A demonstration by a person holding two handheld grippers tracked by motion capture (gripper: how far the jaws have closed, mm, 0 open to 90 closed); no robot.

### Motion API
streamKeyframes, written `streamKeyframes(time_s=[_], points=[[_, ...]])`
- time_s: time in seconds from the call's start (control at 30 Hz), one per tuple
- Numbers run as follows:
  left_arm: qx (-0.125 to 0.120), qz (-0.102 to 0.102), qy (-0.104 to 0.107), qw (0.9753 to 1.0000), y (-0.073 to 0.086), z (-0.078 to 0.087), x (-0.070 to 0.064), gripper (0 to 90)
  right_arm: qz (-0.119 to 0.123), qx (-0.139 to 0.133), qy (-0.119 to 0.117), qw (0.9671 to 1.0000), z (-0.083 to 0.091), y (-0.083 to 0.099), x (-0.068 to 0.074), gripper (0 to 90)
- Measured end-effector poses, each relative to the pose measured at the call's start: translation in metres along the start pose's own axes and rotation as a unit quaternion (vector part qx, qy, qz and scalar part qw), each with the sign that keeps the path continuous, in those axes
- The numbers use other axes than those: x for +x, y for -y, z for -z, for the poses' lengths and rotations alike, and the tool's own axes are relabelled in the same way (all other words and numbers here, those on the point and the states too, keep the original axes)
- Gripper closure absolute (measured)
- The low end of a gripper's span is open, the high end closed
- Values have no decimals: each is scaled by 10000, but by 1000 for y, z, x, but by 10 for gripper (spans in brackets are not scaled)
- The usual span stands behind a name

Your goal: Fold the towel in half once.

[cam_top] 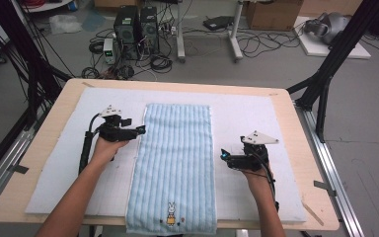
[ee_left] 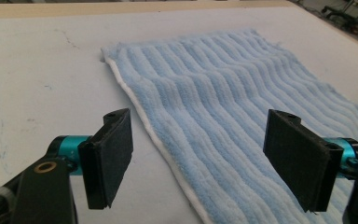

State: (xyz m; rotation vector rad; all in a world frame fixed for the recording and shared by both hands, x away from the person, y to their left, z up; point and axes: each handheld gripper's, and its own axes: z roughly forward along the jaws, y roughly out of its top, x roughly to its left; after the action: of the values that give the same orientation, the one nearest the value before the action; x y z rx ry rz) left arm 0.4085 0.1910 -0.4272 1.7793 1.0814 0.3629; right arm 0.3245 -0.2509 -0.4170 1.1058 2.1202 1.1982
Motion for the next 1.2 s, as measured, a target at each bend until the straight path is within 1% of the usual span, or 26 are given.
streamKeyframes(time_s=[0.07, 0.17, 0.2, 0.27, 0.33, 0.43, 0.47, 0.5, 0.53, 0.57, 0.63, 0.67, 0.77, 0.83, 0.9, 1.03, 1.1, 1.17, 1.2], points=[[119, -47, -20, 9999, 0, -6, -2, 254, -12, -1, -7, 10000, 0, 0, 0, 112], [301, -184, -126, 9993, 3, -14, -5, 323, -42, -20, -10, 10000, 0, 0, -1, 112], [401, -220, -167, 9988, 5, -16, -4, 338, -69, -22, -7, 10000, 0, 0, -1, 112], [510, -212, -179, 9983, 7, -21, -5, 367, -84, -2, -10, 10000, -1, 0, -1, 112], [604, -264, -188, 9976, 9, -24, -6, 407, -80, 35, -14, 10000, -1, 1, 0, 113], [780, -552, -316, 9949, 11, -28, -11, 473, -90, 79, -8, 9999, -3, 1, 0, 112], [848, -662, -335, 9936, 13, -30, -13, 507, -86, 97, 1, 9999, -3, 1, 0, 112], [848, -769, -411, 9926, 13, -30, -15, 522, -92, 107, 6, 9999, -3, 1, 0, 112], [851, -858, -435, 9917, 13, -31, -16, 542, -114, 114, 8, 9999, -4, 1, 0, 112], [845, -914, -385, 9915, 13, -31, -18, 583, -129, 113, -6, 9999, -4, 1, 0, 112], [835, -965, -345, 9912, 13, -31, -20, 658, -152, 127, 2, 9998, -5, 2, 1, 113], [814, -998, -336, 9911, 13, -32, -20, 699, -122, 129, 6, 9998, -5, 2, 1, 113], [797, -846, -335, 9927, 14, -33, -20, 754, -100, 173, -27, 9998, -8, 2, 2, 113], [763, -797, -289, 9935, 14, -33, -19, 785, -88, 188, -57, 9998, -10, 1, 3, 113], [754, -754, -248, 9940, 14, -33, -19, 817, -144, 174, -94, 9997, -13, 0, 5, 112], [736, -648, -180, 9950, 14, -33, -17, 842, -201, 139, -82, 9997, -23, -6, 9, 112], [735, -631, -164, 9952, 14, -33, -16, 845, -176, 175, -115, 9996, -28, -9, 11, 112], [738, -661, -177, 9949, 14, -32, -16, 851, -150, 198, -142, 9996, -34, -12, 11, 112], [724, -662, -188, 9950, 15, -32, -17, 853, -202, 219, -146, 9994, -38, -14, 10, 112]])
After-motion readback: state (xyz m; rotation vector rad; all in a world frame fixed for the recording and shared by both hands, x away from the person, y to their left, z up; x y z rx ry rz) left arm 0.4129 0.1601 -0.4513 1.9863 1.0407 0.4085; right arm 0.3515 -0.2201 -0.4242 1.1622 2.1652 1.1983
